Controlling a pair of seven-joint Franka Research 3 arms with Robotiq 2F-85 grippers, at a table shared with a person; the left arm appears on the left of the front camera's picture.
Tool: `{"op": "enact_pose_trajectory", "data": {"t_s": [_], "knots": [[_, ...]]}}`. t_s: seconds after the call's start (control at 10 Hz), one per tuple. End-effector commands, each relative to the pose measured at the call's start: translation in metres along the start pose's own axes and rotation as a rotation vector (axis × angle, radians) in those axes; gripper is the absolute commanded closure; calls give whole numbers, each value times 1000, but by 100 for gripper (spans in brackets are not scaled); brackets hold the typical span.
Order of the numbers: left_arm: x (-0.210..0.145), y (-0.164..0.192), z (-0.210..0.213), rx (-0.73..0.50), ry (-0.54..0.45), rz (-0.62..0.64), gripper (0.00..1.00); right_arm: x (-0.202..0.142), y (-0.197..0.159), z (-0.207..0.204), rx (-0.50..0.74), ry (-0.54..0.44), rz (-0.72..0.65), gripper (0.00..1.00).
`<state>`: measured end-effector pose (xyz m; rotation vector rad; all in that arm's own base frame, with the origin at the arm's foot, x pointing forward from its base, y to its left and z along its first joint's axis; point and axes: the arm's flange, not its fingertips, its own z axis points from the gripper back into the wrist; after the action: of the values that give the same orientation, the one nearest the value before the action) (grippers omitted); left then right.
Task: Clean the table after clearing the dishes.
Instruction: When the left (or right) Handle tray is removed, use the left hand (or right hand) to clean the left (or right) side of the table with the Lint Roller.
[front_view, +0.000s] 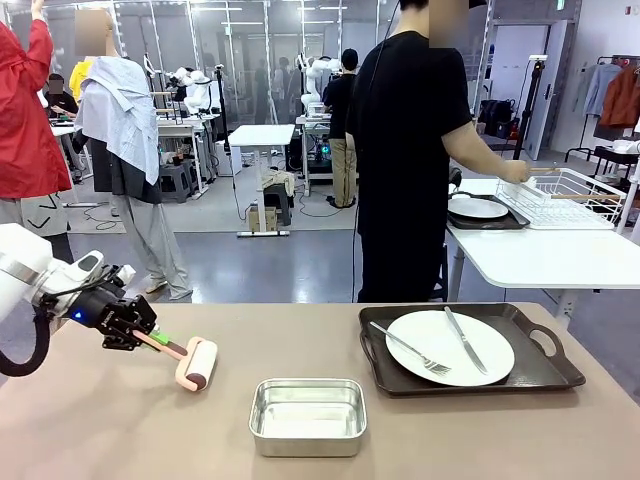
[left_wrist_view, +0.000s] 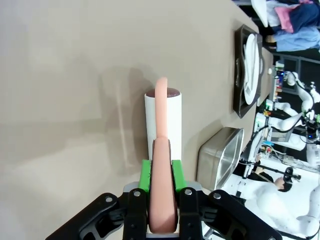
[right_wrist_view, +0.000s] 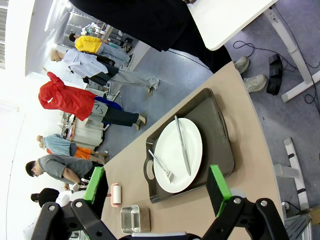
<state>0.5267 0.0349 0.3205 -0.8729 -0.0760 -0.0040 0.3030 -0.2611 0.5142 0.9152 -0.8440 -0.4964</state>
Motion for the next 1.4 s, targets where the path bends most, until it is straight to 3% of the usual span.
{"op": "enact_pose_trajectory", "data": {"t_s": [0.0,0.3,0.5,1.3], "knots": [[-14,22,15,174,-24,37,80,-1,2,2,10,-2,9,0],[-21,27,39,249,-45,72,80,-1,2,2,10,-2,9,0],[-29,32,54,372,-52,102,80,-1,2,2,10,-2,9,0],[-43,-6,114,685,-127,109,80,-1,2,2,10,-2,9,0]]}}
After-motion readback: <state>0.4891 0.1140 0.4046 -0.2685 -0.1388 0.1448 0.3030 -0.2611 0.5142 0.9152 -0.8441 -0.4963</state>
